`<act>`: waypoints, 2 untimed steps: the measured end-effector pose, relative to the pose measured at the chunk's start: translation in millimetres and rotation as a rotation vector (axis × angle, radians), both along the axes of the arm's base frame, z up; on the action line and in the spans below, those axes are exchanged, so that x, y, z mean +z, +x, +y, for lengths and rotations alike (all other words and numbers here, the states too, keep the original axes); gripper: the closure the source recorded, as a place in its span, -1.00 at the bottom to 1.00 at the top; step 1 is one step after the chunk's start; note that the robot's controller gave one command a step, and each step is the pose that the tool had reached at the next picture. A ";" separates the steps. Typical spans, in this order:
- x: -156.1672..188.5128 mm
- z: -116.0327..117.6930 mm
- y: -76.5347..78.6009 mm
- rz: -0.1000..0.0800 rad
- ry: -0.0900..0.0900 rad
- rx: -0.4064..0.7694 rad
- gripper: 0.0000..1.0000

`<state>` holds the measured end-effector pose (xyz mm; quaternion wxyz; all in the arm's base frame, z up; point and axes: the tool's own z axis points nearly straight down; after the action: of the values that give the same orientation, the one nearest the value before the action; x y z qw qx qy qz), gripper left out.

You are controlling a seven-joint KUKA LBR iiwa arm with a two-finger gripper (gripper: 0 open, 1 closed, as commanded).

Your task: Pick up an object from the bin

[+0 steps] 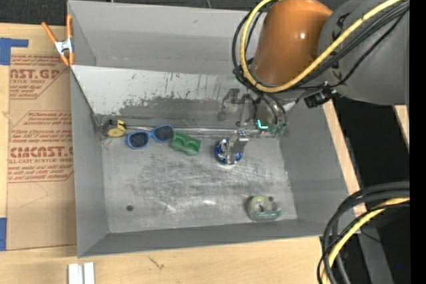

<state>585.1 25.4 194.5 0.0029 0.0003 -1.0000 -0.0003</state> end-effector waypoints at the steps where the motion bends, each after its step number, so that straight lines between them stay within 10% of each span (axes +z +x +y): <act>1: -114.7 -40.3 -0.3 0.000 0.000 -0.013 -1.00; 2: -109.0 -39.0 2.1 -0.007 0.000 -0.011 1.00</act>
Offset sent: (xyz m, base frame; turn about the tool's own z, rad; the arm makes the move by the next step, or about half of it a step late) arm 0.0016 -0.0397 -0.1093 0.0114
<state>587.1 -13.6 85.5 -0.0008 -0.0053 -1.0000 -0.0004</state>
